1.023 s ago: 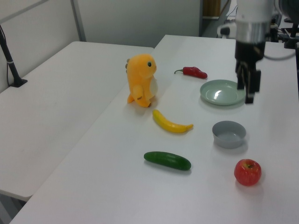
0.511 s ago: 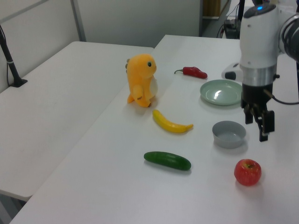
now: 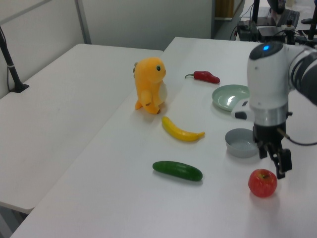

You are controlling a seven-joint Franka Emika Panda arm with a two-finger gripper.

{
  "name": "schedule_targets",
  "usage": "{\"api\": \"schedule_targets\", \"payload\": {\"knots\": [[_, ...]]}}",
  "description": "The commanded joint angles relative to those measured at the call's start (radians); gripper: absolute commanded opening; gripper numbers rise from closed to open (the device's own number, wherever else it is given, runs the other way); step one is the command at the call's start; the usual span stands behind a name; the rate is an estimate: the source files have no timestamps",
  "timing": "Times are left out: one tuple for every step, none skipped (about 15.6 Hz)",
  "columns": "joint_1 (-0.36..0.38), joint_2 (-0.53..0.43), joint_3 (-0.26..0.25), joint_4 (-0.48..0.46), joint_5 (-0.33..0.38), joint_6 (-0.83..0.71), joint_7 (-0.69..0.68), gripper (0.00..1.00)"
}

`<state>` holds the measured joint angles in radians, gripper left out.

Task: Put the red apple in the bowl
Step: 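Lower the gripper around the red apple and close on it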

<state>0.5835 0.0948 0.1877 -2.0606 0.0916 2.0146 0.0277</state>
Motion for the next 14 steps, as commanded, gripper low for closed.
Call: {"api": "schedule_targets", "payload": {"knots": [[0.009, 0.055, -0.008, 0.011, -0.047, 0.029, -0.015, 1.00], [0.009, 0.080, -0.008, 0.022, -0.061, 0.033, -0.012, 1.00], [0.009, 0.092, -0.008, 0.023, -0.070, 0.035, -0.012, 1.00], [0.009, 0.097, -0.008, 0.023, -0.081, 0.036, -0.012, 1.00], [0.009, 0.100, -0.008, 0.022, -0.093, 0.042, -0.012, 1.00], [0.009, 0.105, -0.008, 0.022, -0.107, 0.042, -0.011, 0.77], [0.009, 0.108, -0.008, 0.023, -0.111, 0.042, -0.011, 0.52], [0.009, 0.108, -0.008, 0.023, -0.113, 0.044, -0.011, 0.37], [0.009, 0.108, -0.008, 0.023, -0.113, 0.042, -0.012, 0.28], [0.009, 0.108, -0.010, 0.023, -0.113, 0.042, -0.012, 0.28], [0.009, 0.106, -0.010, 0.023, -0.113, 0.042, -0.011, 0.28], [0.009, 0.106, -0.010, 0.023, -0.113, 0.042, -0.011, 0.28], [0.010, 0.103, -0.010, 0.023, -0.115, 0.042, -0.011, 0.28], [0.010, 0.099, -0.010, 0.023, -0.116, 0.042, -0.011, 0.28]]}}
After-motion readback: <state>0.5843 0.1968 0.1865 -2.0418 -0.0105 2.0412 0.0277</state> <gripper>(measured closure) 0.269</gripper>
